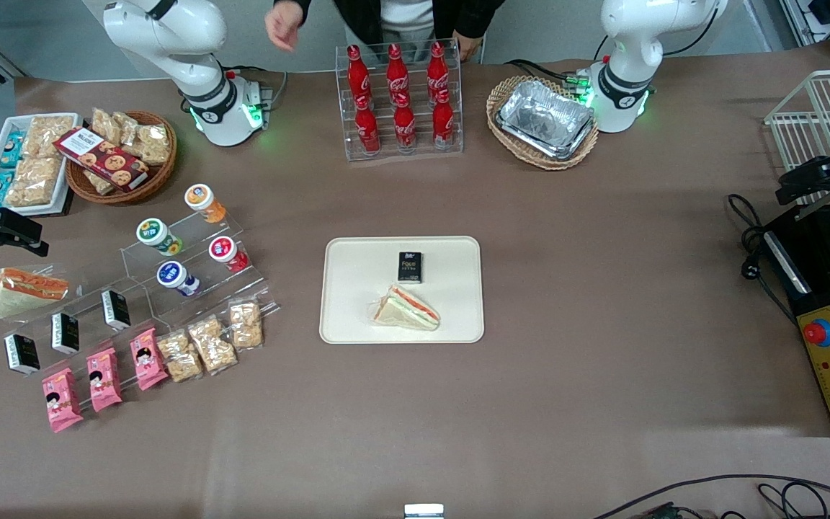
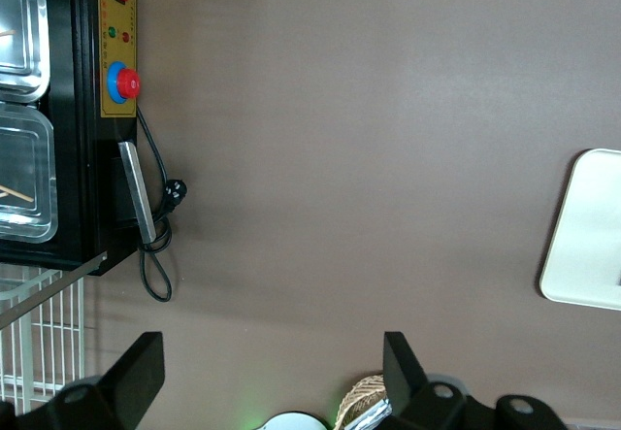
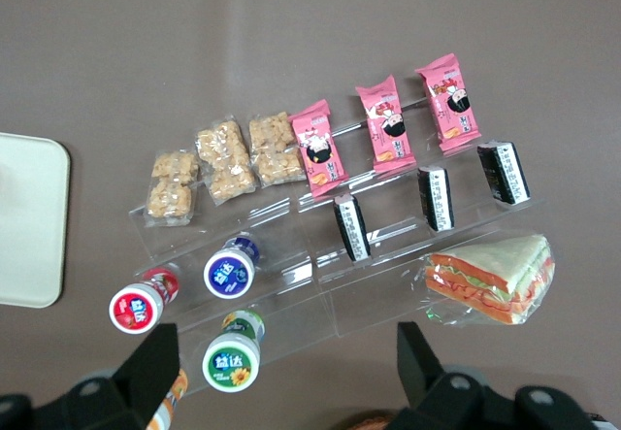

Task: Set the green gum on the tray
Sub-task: 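Move the right gripper over the rack to the green gum bottle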

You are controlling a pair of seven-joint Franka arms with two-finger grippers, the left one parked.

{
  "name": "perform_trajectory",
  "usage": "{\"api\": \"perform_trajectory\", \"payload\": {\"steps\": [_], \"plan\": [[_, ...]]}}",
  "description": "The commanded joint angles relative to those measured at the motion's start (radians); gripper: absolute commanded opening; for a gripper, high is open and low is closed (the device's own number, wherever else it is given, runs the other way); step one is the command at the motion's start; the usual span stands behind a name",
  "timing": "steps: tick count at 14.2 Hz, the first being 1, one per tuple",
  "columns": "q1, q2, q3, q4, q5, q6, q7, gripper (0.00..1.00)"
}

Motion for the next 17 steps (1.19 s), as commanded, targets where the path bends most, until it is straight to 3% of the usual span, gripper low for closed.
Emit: {"api": "perform_trajectory", "payload": {"steps": [1,7,9,12,17], "plan": [[0.007,-0.009,-0.002,0.007,0.006,0.000,-0.003,1.00],[0.014,-0.003,-0.001,0.004,0.021,-0.018,-0.002,1.00],[0.022,-0.050,0.003,-0.024,0.021,-0.096,0.021,1.00],[0.073,-0.264,0.003,-0.235,0.021,-0.091,0.154,1.00],[0.086,-0.561,0.018,-0.548,0.017,-0.014,0.171,1.00]]}}
